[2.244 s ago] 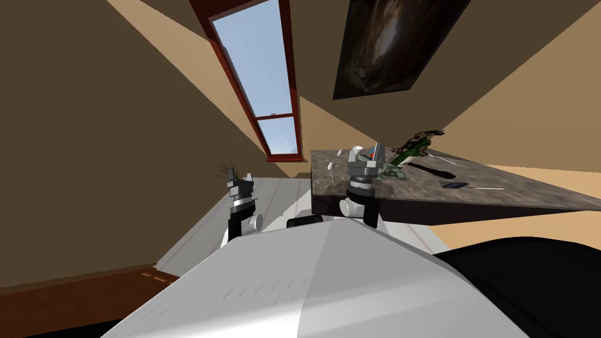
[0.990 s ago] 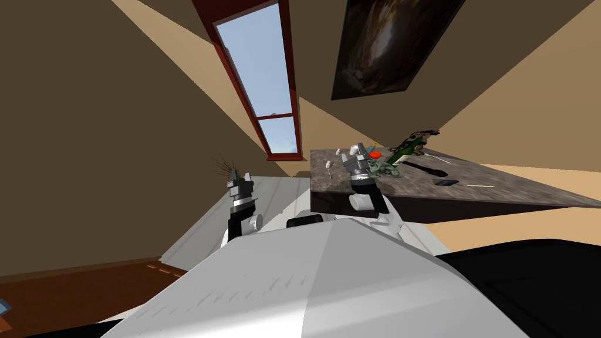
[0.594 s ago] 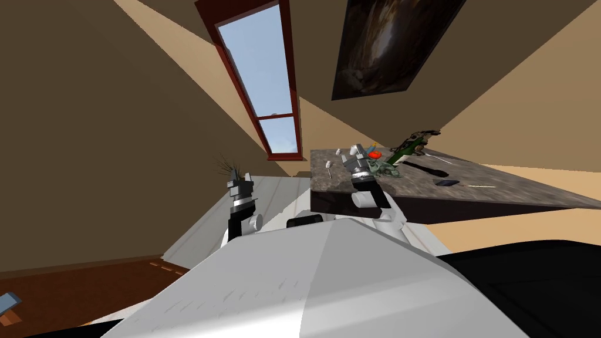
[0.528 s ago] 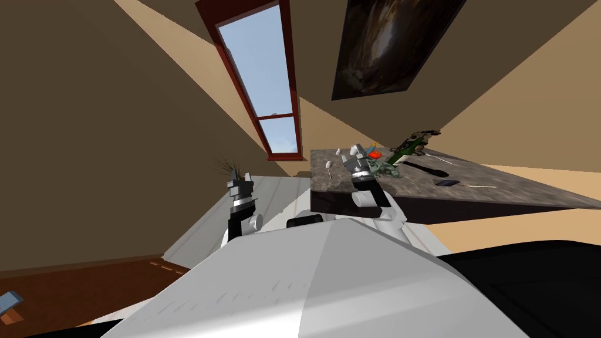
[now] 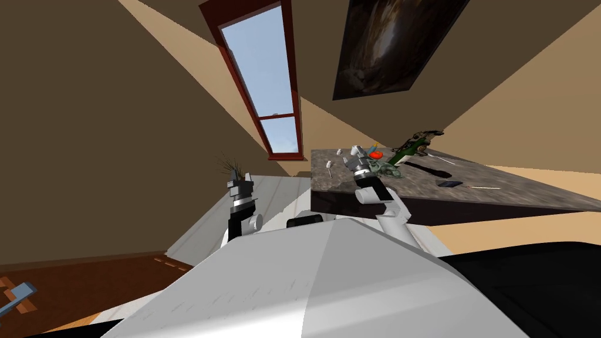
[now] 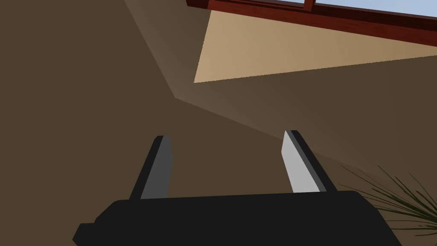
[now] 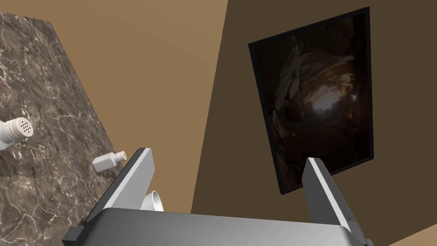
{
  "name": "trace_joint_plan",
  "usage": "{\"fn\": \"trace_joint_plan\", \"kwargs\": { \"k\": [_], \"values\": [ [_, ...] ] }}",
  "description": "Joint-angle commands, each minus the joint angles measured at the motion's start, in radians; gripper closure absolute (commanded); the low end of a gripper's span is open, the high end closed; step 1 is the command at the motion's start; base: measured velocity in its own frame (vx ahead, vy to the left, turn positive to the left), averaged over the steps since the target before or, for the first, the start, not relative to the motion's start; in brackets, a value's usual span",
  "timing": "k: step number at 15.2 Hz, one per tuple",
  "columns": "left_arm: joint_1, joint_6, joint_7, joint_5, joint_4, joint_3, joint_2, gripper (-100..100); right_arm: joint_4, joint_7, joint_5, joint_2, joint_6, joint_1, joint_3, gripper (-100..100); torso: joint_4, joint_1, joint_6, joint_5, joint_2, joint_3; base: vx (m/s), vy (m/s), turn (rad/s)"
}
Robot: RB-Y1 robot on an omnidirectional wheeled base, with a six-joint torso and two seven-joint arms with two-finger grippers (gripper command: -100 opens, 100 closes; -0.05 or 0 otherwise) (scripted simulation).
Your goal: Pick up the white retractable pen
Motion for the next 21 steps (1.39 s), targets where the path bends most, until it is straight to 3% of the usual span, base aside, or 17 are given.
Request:
{"fn": "trace_joint_plan", "kwargs": {
  "k": [1, 2, 5, 6, 8, 9, 12, 13, 16, 17, 20, 21],
  "values": [
    [0.0, 0.0, 0.0, 0.0, 0.0, 0.0, 0.0, 0, 0.01, -0.017, -0.001, -0.003, 0.043, -0.011, -0.004, -100, 0.0, 0.0, 0.0, 0.0, 0.0, 0.0, -0.005, 0.0, 0.012],
    [0.0, 0.0, 0.0, 0.0, 0.0, 0.0, 0.0, 0, 0.034, -0.062, -0.011, -0.023, 0.069, -0.029, -0.025, -100, 0.0, 0.0, 0.0, 0.0, 0.0, 0.0, -0.006, 0.001, 0.028],
    [0.0, 0.0, 0.0, 0.0, 0.0, 0.0, 0.0, 0, 0.034, -0.065, -0.011, -0.023, 0.112, -0.029, -0.025, -100, 0.0, 0.0, 0.0, 0.0, 0.0, 0.0, -0.004, 0.001, 0.019],
    [0.0, 0.0, 0.0, 0.0, 0.0, 0.0, 0.0, 0, 0.059, -0.111, -0.021, -0.041, 0.143, -0.048, -0.046, -100, 0.0, 0.0, 0.0, 0.0, 0.0, 0.0, -0.003, 0.005, 0.037],
    [0.0, 0.0, 0.0, 0.0, 0.0, 0.0, 0.0, 0, 0.059, -0.113, -0.021, -0.041, 0.182, -0.048, -0.046, -100, 0.0, 0.0, 0.0, 0.0, 0.0, 0.0, -0.004, 0.005, 0.03],
    [0.0, 0.0, 0.0, 0.0, 0.0, 0.0, 0.0, 0, 0.086, -0.155, -0.033, -0.059, 0.206, -0.067, -0.067, -100, 0.0, 0.0, 0.0, 0.0, 0.0, 0.0, -0.004, 0.009, 0.045],
    [0.0, 0.0, 0.0, 0.0, 0.0, 0.0, 0.0, 0, 0.086, -0.162, -0.033, -0.059, 0.254, -0.067, -0.067, -100, 0.0, 0.001, 0.0, 0.0, 0.0, 0.0, -0.001, 0.005, 0.021],
    [0.0, 0.0, 0.0, 0.0, 0.0, 0.0, 0.0, 0, 0.115, -0.21, -0.046, -0.077, 0.284, -0.086, -0.088, -100, 0.0, 0.001, 0.0, 0.0, 0.0, 0.0, 0.0, 0.007, 0.035],
    [0.0, 0.0, 0.0, 0.0, 0.0, 0.0, 0.0, 0, 0.115, -0.211, -0.046, -0.077, 0.326, -0.086, -0.088, -100, 0.0, 0.001, 0.0, 0.0, -0.001, 0.0, 0.001, 0.009, 0.027],
    [0.0, 0.0, 0.0, 0.0, 0.0, 0.0, 0.0, 0, 0.145, -0.259, -0.059, -0.095, 0.354, -0.105, -0.108, -100, 0.0, 0.001, 0.0, 0.0, 0.0, 0.0, -0.001, 0.011, 0.041],
    [0.0, 0.0, 0.0, 0.0, 0.0, 0.0, 0.0, 0, 0.145, -0.26, -0.059, -0.095, 0.399, -0.105, -0.108, -100, 0.0, 0.001, 0.0, 0.0, -0.001, 0.0, 0.002, 0.011, 0.028],
    [0.0, 0.0, 0.0, 0.0, 0.0, 0.0, 0.0, 0, 0.176, -0.306, -0.074, -0.111, 0.435, -0.124, -0.128, -100, 0.0, 0.001, 0.0, 0.0, -0.001, 0.0, 0.004, 0.016, 0.045]
  ]
}}
